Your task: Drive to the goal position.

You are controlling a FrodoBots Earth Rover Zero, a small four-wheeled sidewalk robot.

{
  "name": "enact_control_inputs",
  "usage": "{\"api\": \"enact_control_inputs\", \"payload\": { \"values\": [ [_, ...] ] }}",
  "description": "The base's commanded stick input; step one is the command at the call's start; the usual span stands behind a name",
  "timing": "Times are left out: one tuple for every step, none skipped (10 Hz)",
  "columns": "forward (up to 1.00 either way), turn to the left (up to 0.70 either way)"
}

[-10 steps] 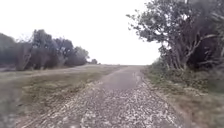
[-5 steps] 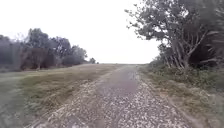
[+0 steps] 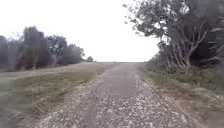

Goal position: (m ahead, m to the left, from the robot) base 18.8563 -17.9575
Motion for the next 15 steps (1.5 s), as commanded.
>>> {"api": "enact_control_inputs", "payload": {
  "values": [
    [0.6,-0.14],
    [0.6,-0.14],
    [0.6,-0.14],
    [0.6,-0.14],
    [0.6,-0.14],
    [0.6,-0.14],
    [0.6,-0.14],
    [0.6,-0.14],
    [0.6,-0.14],
    [0.6,-0.14],
    [0.6,-0.14],
    [0.6,-0.14],
    [0.6,-0.14],
    [0.6,-0.14],
    [0.6,-0.14]
  ]
}}
